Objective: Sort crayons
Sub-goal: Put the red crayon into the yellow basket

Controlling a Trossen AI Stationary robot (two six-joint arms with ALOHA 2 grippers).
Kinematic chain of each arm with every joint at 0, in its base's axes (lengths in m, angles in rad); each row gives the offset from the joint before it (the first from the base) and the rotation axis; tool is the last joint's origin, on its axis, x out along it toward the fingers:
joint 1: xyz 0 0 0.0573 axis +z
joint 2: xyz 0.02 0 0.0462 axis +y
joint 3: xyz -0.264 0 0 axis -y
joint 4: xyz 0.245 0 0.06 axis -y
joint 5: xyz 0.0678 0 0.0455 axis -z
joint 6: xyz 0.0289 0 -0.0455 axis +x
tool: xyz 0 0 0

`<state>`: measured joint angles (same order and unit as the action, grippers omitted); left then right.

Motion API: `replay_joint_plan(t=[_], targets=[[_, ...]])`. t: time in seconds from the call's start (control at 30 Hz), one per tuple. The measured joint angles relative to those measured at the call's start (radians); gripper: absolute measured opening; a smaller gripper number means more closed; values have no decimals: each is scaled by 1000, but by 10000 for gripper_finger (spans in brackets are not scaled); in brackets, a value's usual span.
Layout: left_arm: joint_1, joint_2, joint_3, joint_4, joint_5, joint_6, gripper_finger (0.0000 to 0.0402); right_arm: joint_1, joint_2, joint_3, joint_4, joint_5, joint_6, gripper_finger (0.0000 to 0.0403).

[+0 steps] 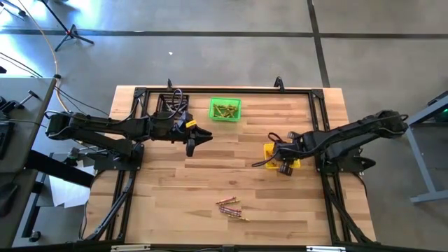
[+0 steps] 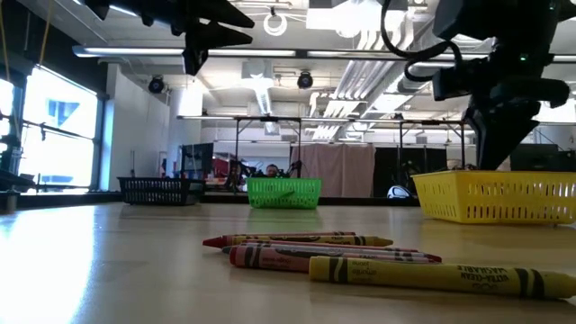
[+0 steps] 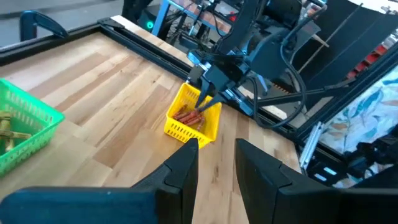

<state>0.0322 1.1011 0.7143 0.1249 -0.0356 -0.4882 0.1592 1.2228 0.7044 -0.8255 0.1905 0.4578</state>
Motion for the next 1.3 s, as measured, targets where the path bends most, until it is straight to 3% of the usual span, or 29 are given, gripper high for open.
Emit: replay_joint_plan(t=[0.13, 0.23, 0.33, 0.57, 0.9, 1.07, 1.3], targets=[[0, 0, 0, 0, -44, 2, 92, -3, 0, 0, 47, 1, 64, 89], [0, 0, 0, 0, -65, 2, 92, -3, 0, 0, 86, -22, 233, 109], [0, 0, 0, 0, -66, 2, 92, -3, 0, 0, 143, -68, 409, 112], [0, 0, 0, 0, -77, 19, 92, 8, 0, 0, 409, -56, 621, 96], [-71, 47, 1, -3, 76, 3, 92, 151, 0, 1, 882, 67, 645, 63], [-150, 120, -1, -10, 77, -9, 92, 233, 1, 1, 904, 94, 692, 44], [-276, 233, 19, 62, 78, -153, 92, 349, 9, 1, 905, 78, 691, 34]])
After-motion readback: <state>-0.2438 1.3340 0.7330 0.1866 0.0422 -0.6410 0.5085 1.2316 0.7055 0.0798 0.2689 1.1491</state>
